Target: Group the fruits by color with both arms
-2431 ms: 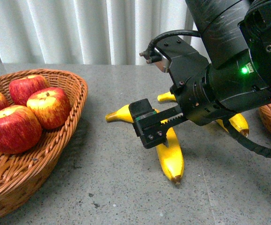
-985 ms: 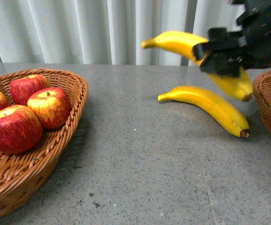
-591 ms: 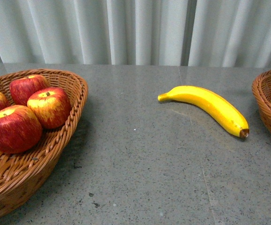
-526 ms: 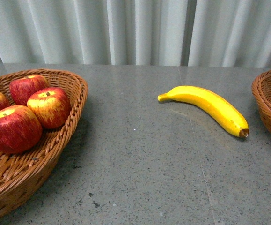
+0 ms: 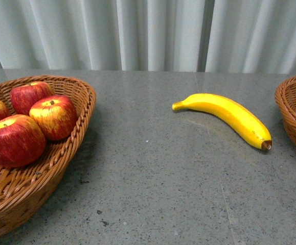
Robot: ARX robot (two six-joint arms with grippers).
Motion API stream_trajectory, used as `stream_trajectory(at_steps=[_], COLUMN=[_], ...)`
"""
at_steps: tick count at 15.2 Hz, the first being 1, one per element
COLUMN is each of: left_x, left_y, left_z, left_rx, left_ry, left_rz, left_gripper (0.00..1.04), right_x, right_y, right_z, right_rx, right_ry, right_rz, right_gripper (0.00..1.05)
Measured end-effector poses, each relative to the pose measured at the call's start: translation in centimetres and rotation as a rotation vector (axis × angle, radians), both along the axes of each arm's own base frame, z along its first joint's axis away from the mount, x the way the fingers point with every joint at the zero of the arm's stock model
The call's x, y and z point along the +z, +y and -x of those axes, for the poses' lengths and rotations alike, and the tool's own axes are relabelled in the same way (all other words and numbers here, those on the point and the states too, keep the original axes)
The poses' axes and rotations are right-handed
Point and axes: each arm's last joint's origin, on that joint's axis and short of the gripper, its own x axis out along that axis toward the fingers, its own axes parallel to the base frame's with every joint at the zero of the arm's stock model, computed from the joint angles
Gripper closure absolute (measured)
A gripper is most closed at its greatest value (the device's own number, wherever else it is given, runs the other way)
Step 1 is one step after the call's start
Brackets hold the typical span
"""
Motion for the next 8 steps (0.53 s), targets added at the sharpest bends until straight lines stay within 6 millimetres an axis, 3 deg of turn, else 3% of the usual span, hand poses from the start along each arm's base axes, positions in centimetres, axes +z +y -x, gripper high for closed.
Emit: stream_trajectory(at_steps=[3, 8], left_x=[0.0, 0.0], left_y=[0.0, 0.0], left_z=[0.0, 0.0], left_rx=[0.0, 0.0], left_ry=[0.0, 0.0], left_rz=[0.0, 0.0], left_gripper=[0.07, 0.07], right_x=[-0.4, 0.8], right_y=[0.6, 1.4], right_z=[0.0, 0.4], right_rx=[0.034, 0.043], right_ry=[0.039, 0.002], right_rz=[0.032, 0.038], right_gripper=[0.72, 0.13])
